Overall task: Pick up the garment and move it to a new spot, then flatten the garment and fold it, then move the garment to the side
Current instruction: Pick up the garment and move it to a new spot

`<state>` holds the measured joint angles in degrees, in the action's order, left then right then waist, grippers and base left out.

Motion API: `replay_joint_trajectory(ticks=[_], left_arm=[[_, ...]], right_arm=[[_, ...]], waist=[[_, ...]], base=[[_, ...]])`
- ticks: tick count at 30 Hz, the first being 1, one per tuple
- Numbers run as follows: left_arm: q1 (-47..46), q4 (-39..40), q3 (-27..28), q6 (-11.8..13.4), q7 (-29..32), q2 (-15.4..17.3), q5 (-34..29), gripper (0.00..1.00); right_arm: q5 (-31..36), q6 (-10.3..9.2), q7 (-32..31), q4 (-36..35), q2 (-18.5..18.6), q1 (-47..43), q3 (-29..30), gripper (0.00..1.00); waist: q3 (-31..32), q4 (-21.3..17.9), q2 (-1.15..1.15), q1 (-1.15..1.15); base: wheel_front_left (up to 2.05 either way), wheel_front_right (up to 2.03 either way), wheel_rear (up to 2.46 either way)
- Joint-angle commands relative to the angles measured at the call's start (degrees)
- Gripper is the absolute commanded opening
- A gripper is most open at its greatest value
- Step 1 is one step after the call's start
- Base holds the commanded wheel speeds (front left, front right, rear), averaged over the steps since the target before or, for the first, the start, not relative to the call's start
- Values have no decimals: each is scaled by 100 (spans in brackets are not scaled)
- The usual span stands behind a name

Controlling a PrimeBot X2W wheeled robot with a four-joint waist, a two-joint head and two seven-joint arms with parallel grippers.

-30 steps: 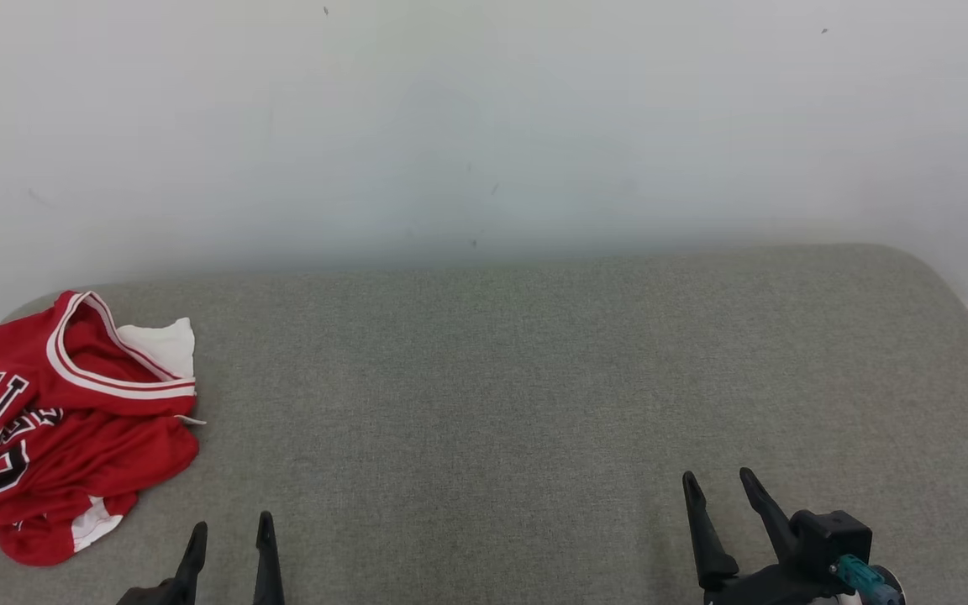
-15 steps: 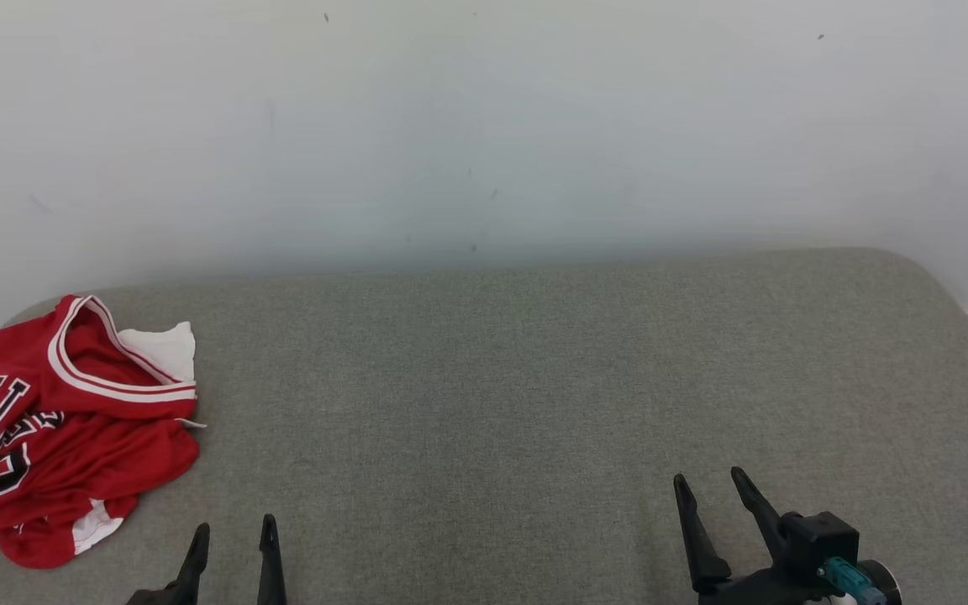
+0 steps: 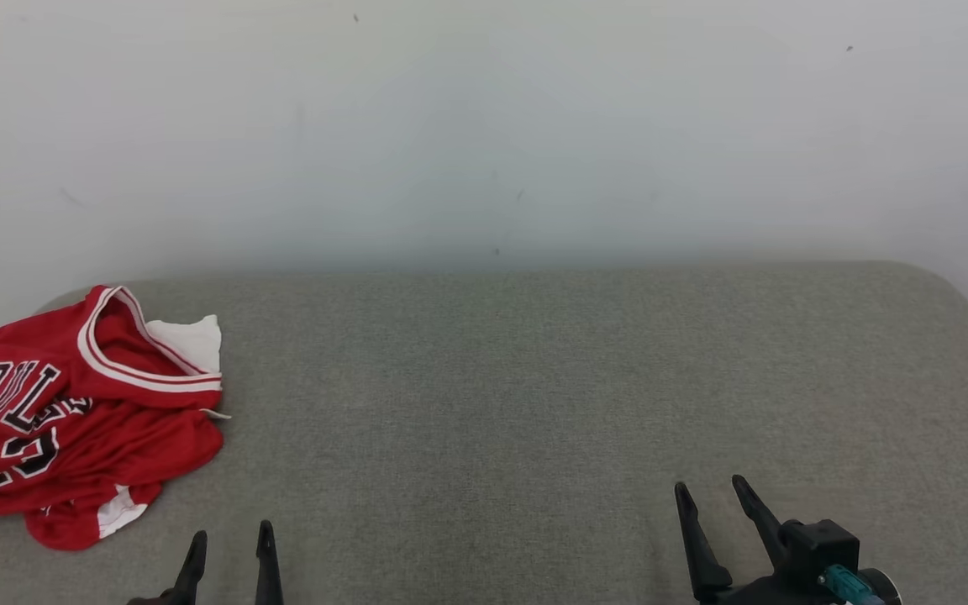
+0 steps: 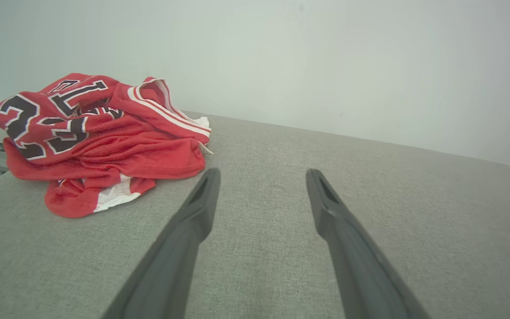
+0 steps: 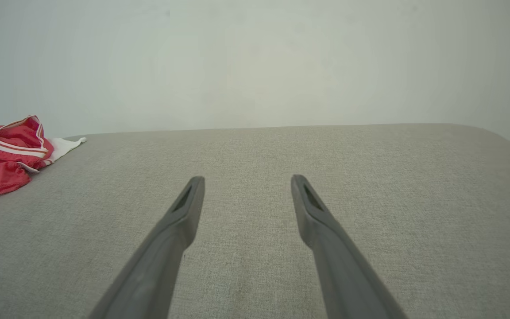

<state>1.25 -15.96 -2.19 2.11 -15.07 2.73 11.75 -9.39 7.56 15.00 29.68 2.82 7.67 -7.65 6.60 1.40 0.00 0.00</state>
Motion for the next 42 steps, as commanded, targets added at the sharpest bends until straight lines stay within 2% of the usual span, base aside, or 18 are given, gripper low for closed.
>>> replay_joint_trajectory(ticks=[1,22,30,42], left_arm=[[73,20,29,25,-16,29,1,100],[216,286,642,-15,-12,195,-301,100],[333,613,951,95,-12,133,-211,100],[411,759,1152,131,-12,66,-221,100]], right_arm=[[20,-14,22,-16,12,-67,5,100],[-420,-14,15,-214,10,-58,-217,100],[-456,-14,16,-165,13,302,-536,100],[-529,-14,16,-24,12,508,-725,100]], waist=[[4,166,0,0],[-56,2415,0,0],[-321,2651,0,0],[-388,2693,0,0]], base=[[0,0,0],[0,0,0],[0,0,0],[0,0,0]])
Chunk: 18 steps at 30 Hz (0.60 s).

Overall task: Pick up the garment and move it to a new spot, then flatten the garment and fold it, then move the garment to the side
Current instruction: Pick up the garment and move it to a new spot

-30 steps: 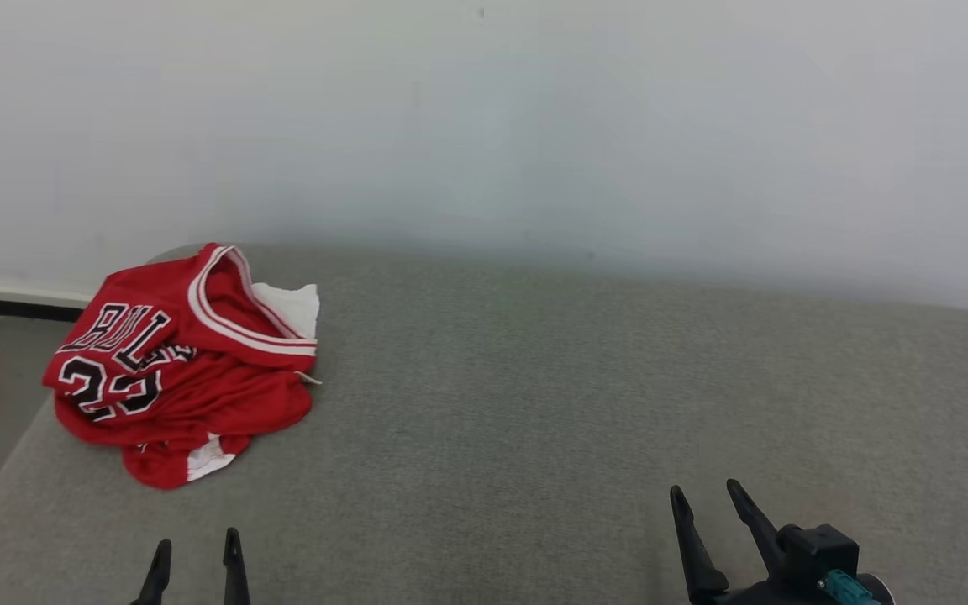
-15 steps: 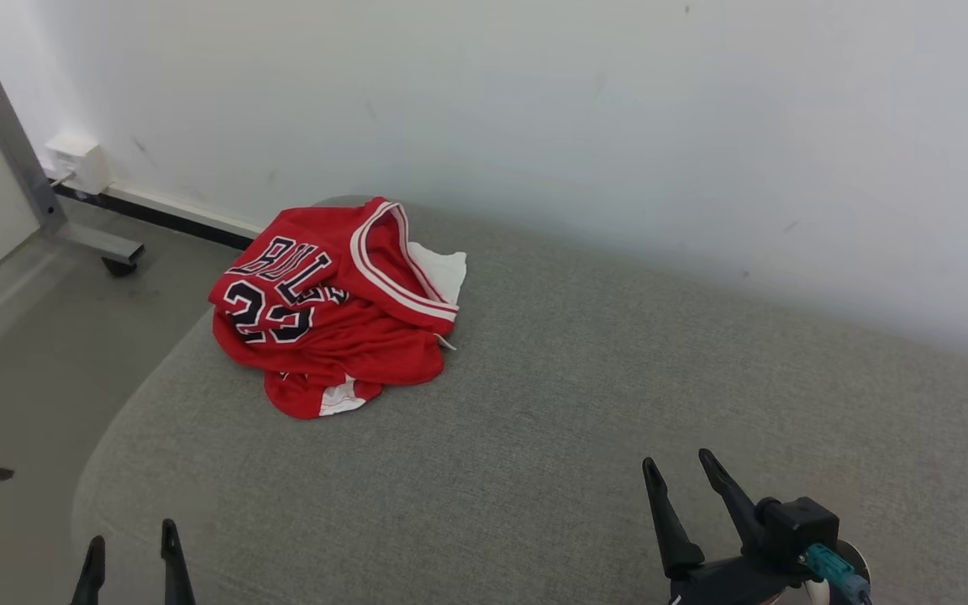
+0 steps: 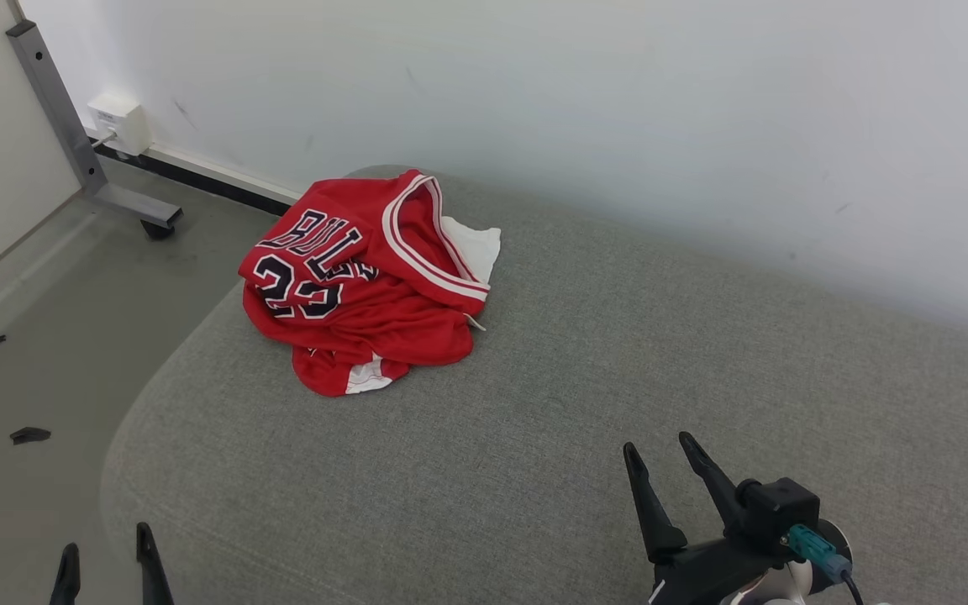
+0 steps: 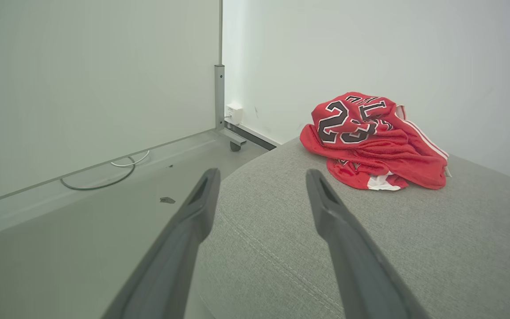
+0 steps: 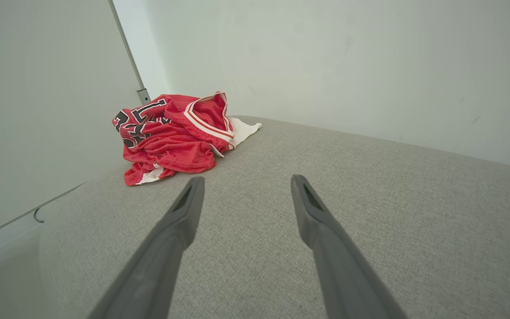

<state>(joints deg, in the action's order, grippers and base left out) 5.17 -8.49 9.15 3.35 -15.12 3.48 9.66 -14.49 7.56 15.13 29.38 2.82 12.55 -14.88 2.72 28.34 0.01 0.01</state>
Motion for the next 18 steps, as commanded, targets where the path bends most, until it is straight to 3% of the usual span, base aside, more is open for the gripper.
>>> replay_joint_trajectory(ticks=[1,9,18], left_arm=[[11,-15,21,9,-6,-14,0,100],[-438,-527,-129,-87,107,-30,225,100],[-2136,-1717,-166,-448,1527,132,938,100]], right_arm=[[-13,-14,3,15,12,19,-3,100],[-5,-14,3,7,12,-76,57,100],[128,-13,3,-145,8,-369,175,100]], waist=[[1,-2,-1,-1],[-2,-7,-1,-1],[-105,-81,-1,-1]], base=[[0,0,0],[0,0,0],[0,0,0]])
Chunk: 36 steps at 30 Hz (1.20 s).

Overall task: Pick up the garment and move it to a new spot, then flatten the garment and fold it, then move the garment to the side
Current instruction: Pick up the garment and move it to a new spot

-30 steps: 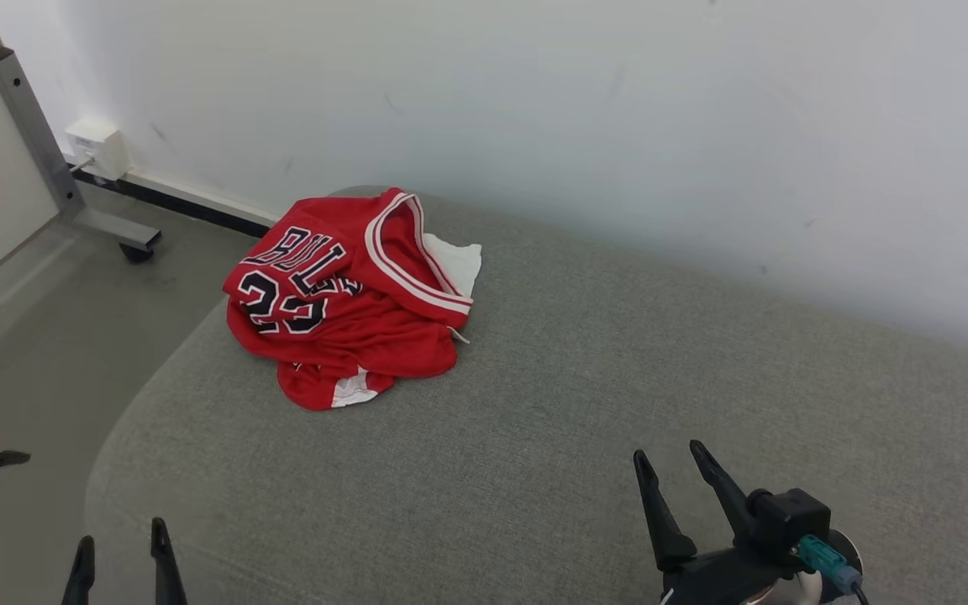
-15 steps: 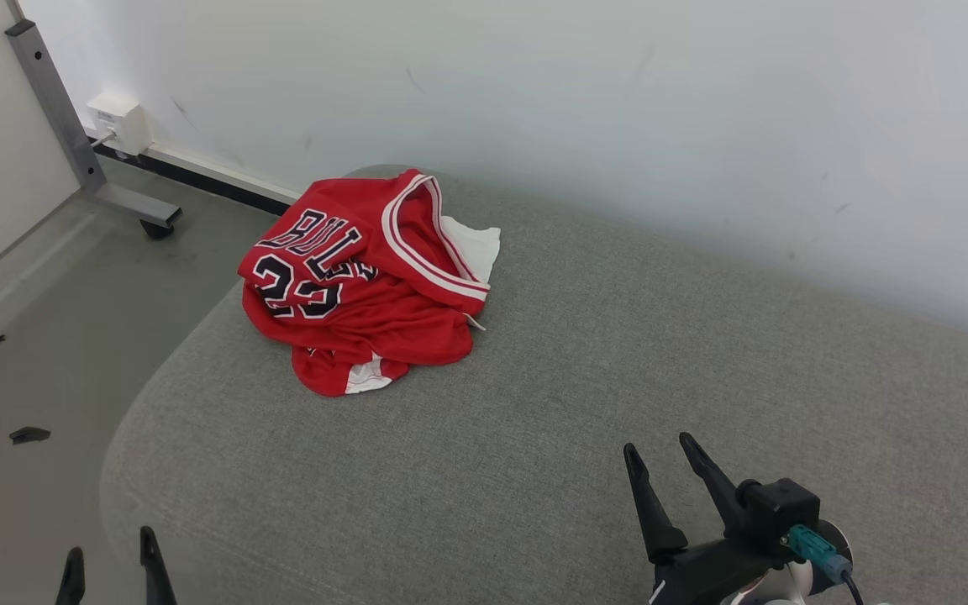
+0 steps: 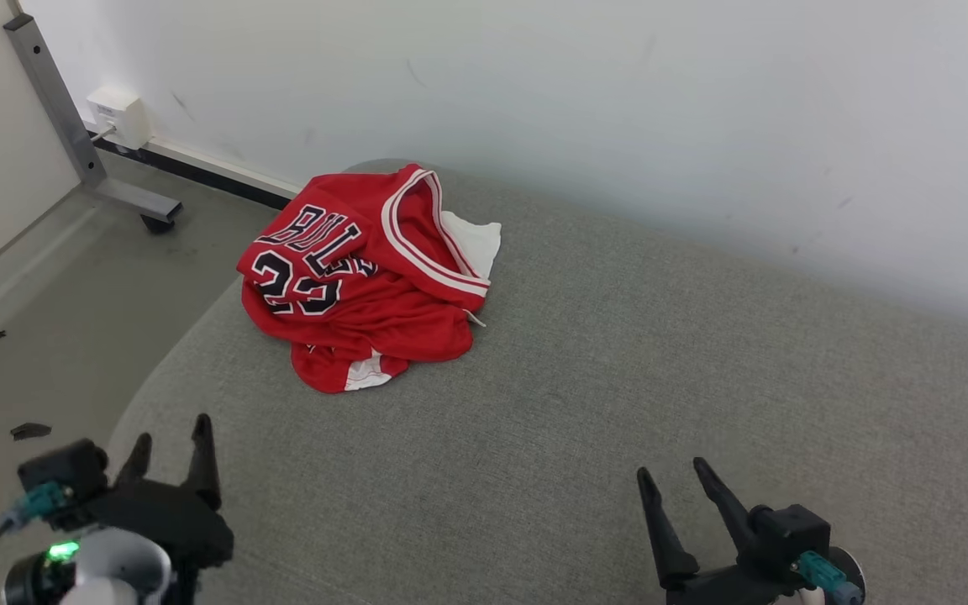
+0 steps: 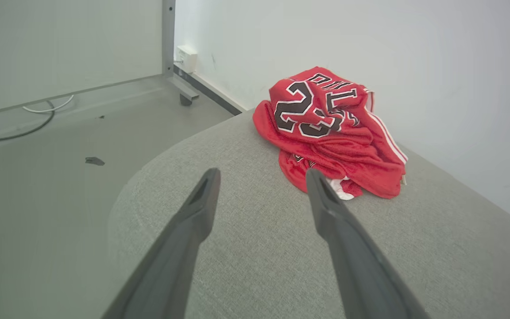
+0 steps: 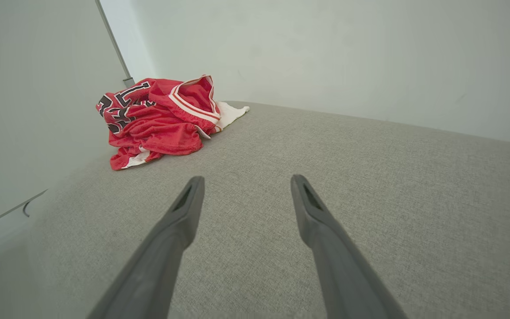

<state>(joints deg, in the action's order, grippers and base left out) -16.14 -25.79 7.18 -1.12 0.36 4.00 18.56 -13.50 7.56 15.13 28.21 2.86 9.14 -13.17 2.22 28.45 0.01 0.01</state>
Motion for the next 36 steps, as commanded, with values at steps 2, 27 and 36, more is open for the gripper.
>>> replay_joint_trajectory(ticks=[2,27,36], left_arm=[[-374,-215,188,-27,321,192,275,100],[-2479,167,1771,1190,3379,1592,2108,100],[-2238,443,1811,1637,3333,1656,1836,100]], right_arm=[[101,-14,3,-94,2,63,-151,100],[665,-14,-237,-1260,6,1080,-828,100],[702,-14,-239,-1345,5,1185,-749,100]], waist=[[-273,-364,-1,-1],[-2834,-2393,-1,-1],[-3099,-2583,-1,-1]], base=[[0,0,0],[0,0,0],[0,0,0]])
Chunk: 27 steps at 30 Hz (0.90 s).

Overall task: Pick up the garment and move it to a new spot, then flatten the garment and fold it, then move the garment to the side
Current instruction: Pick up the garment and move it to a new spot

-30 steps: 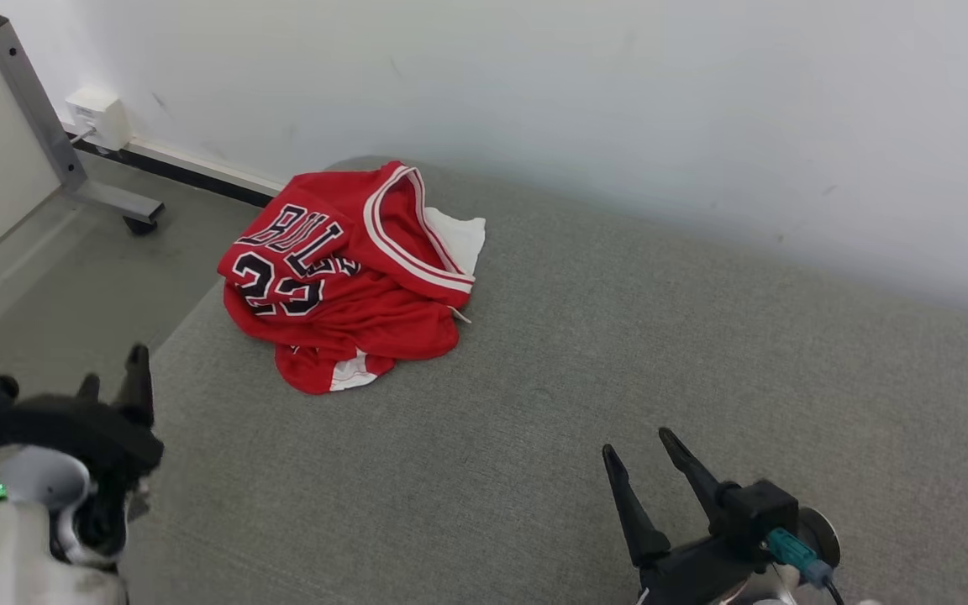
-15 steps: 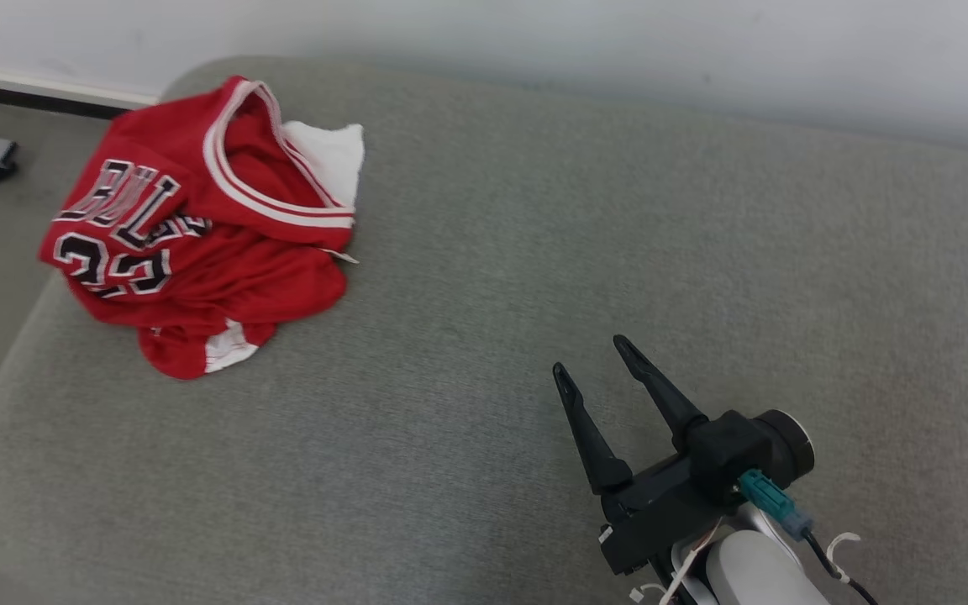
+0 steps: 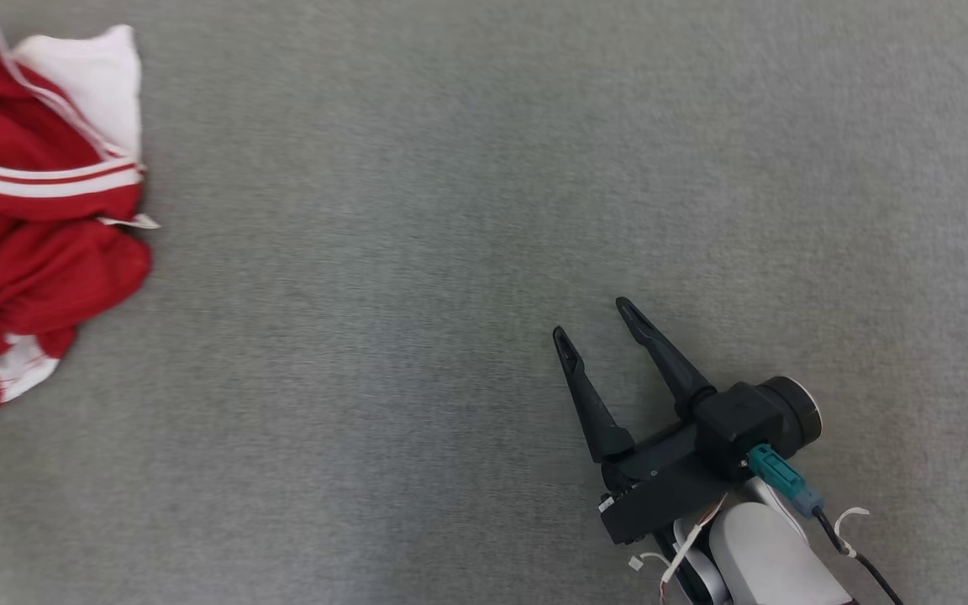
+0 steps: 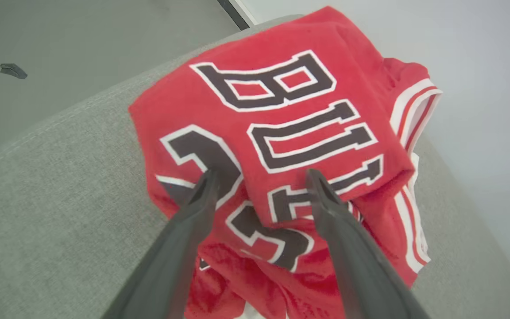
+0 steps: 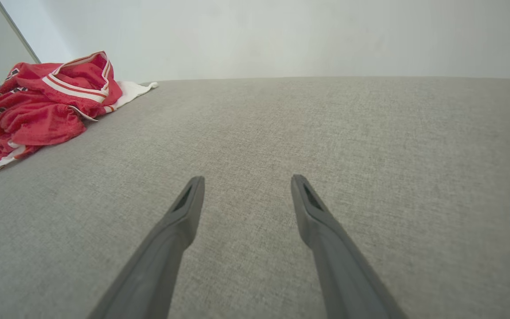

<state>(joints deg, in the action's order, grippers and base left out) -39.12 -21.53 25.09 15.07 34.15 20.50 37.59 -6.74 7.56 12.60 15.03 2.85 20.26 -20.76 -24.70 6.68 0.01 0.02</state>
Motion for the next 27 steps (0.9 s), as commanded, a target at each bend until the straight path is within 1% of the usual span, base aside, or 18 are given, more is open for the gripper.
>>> replay_joint_trajectory(ticks=[1,2,3,4,5,8,13,17,20,23,24,27], left_arm=[[92,23,14,37,-85,0,-95,100],[111,23,0,35,-109,-9,-112,100],[118,25,-14,17,-134,-15,-106,83],[126,22,-37,-18,-142,-20,-104,33],[135,10,-52,-41,-165,-26,-107,0],[157,-45,-103,-169,-275,-3,-132,0],[71,-66,-260,-447,-308,233,-195,0],[-85,88,-453,-718,-252,440,-260,0],[-264,298,-675,-974,-180,581,-310,0],[-474,512,-923,-1212,-56,672,-341,0],[-474,512,-923,-1212,-56,672,-341,0],[-737,695,-1213,-1437,11,661,-345,0]], right_arm=[[29,-14,20,-27,6,75,14,100],[30,-14,25,-23,6,75,14,100],[27,-14,27,-17,5,75,15,100],[28,-14,29,-6,6,75,18,100],[27,-14,29,12,8,70,27,100],[-8,-14,32,74,15,35,43,100],[-152,-14,96,191,12,-30,-31,100],[-291,-14,159,316,9,-82,-82,100],[-406,-14,196,424,8,-160,-118,100],[-543,-14,215,520,8,-266,-142,100],[-543,-14,215,520,8,-266,-142,100],[-689,-14,248,604,8,-371,-190,100]], waist=[[-414,-414,-1,-2],[-417,-422,-1,-2],[-417,-426,-1,-2],[-416,-427,-1,-2],[-406,-423,-1,-2],[-310,-387,-1,-2],[50,-300,-1,-2],[464,-223,-1,-2],[815,-185,-1,-2],[1189,-177,-1,-2],[1189,-177,-1,-2],[1572,-213,-1,-2]], base=[[0,0,0],[0,0,0],[0,0,0],[0,0,0],[0,0,0],[0,0,0],[0,0,0],[0,0,0],[0,0,0],[0,0,0],[0,0,0],[0,0,0]])
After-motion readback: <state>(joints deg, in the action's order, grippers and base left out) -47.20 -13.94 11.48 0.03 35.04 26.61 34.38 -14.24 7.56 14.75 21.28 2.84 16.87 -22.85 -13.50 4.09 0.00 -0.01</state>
